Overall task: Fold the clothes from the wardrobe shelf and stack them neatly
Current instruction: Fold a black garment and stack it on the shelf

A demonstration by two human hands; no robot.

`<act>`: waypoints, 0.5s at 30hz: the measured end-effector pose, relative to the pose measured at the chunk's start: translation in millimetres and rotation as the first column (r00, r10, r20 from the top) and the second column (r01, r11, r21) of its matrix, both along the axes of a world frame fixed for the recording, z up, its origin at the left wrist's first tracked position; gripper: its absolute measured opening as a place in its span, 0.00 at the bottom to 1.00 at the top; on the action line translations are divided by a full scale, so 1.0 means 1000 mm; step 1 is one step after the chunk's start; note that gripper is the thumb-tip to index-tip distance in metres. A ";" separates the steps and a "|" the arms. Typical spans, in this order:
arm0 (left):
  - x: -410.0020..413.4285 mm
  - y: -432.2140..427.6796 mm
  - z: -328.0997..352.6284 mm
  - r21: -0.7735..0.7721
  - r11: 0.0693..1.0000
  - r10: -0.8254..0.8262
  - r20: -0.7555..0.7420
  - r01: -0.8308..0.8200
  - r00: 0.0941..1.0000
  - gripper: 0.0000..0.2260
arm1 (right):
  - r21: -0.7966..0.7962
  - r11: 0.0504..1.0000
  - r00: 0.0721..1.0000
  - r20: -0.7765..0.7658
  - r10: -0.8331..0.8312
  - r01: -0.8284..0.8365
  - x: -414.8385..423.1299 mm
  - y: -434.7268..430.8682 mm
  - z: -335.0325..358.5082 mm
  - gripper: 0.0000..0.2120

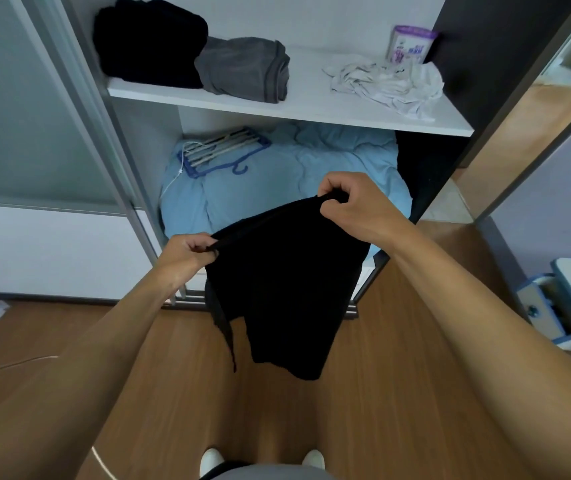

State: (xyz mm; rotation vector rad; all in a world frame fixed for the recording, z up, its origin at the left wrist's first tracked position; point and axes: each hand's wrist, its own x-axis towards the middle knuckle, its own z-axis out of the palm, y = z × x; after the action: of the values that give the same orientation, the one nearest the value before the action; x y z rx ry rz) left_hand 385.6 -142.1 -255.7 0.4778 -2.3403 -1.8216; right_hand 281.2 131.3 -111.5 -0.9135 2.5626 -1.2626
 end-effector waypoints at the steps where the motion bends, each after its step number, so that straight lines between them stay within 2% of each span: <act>1: 0.000 -0.001 0.001 -0.005 0.999 0.032 -0.005 -0.032 0.999 0.10 | -0.007 1.000 1.000 -0.014 -0.009 0.009 -0.001 0.000 0.000 0.06; 3: 0.000 -0.006 0.002 -0.007 0.997 0.071 -0.008 -0.071 0.997 0.12 | 0.051 0.999 0.999 -0.041 -0.015 0.017 -0.003 0.001 0.000 0.14; 5: -0.001 -0.009 0.006 -0.003 0.996 0.084 0.002 -0.084 0.996 0.14 | 0.219 0.975 0.996 -0.087 -0.008 0.027 -0.009 0.002 -0.001 0.22; 7: -0.004 -0.010 0.011 0.002 0.995 0.097 0.012 -0.097 0.995 0.15 | 0.387 0.921 0.993 -0.118 -0.003 0.049 -0.014 0.001 -0.002 0.21; 9: -0.007 -0.008 0.015 0.011 0.993 0.118 0.027 -0.118 0.993 0.16 | 0.465 0.883 0.992 -0.126 -0.005 0.064 -0.017 -0.001 -0.004 0.15; 11: -0.011 -0.009 0.018 0.022 0.989 0.147 0.044 -0.148 0.988 0.17 | 0.414 0.908 0.996 -0.082 -0.039 0.069 -0.017 -0.005 -0.009 0.12; 13: -0.013 -0.013 0.020 0.008 0.986 0.168 0.064 -0.168 0.984 0.18 | 0.225 0.970 0.988 0.105 -0.114 0.089 -0.013 -0.008 -0.012 0.11; 15: -0.013 -0.016 0.020 -0.022 0.983 0.182 0.078 -0.181 0.980 0.19 | 0.043 0.989 0.939 0.310 -0.150 0.143 -0.005 -0.013 -0.011 0.10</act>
State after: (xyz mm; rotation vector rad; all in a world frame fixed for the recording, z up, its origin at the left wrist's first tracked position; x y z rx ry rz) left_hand 372.7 -157.7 -236.0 0.7492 -2.2729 -1.7316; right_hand 276.3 118.5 -122.4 -0.4771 2.4192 -1.2977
